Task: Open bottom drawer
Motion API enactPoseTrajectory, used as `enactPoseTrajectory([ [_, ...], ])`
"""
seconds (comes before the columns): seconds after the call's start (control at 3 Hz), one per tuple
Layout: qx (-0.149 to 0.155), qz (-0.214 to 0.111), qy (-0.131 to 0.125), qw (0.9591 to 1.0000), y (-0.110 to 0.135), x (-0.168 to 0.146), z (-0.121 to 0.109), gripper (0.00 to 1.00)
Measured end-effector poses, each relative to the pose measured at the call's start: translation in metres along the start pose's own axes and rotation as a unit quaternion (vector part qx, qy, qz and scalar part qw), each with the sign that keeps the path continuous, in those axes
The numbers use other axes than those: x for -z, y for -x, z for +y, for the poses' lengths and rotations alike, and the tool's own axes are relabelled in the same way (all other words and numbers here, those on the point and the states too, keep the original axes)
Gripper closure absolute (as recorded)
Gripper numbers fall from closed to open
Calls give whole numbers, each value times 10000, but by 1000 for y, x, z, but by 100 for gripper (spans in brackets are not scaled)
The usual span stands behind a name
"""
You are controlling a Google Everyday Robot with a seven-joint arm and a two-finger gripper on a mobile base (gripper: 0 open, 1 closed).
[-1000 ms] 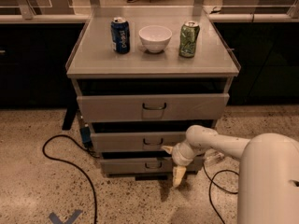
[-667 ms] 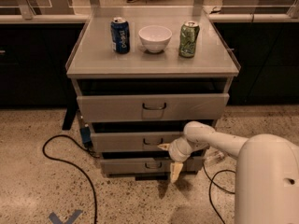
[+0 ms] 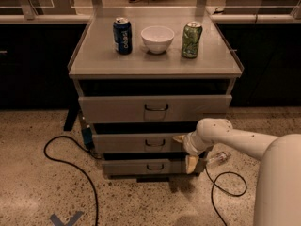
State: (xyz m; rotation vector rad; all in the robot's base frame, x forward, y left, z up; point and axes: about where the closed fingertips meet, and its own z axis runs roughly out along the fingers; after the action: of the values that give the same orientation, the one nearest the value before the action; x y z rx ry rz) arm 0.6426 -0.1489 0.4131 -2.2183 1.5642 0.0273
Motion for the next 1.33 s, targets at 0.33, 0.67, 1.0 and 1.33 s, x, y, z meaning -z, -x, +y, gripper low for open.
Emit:
enactPoseTrajectory([
  [0.33,0,0,0,10000,0,0,0,0],
  [0.67,0,0,0,10000,1,1,3,0],
  [1.0,-175,-155,115,9997,-3,2,61,0],
  [1.33,-450,-192,350,9982,-15,6,124,0],
])
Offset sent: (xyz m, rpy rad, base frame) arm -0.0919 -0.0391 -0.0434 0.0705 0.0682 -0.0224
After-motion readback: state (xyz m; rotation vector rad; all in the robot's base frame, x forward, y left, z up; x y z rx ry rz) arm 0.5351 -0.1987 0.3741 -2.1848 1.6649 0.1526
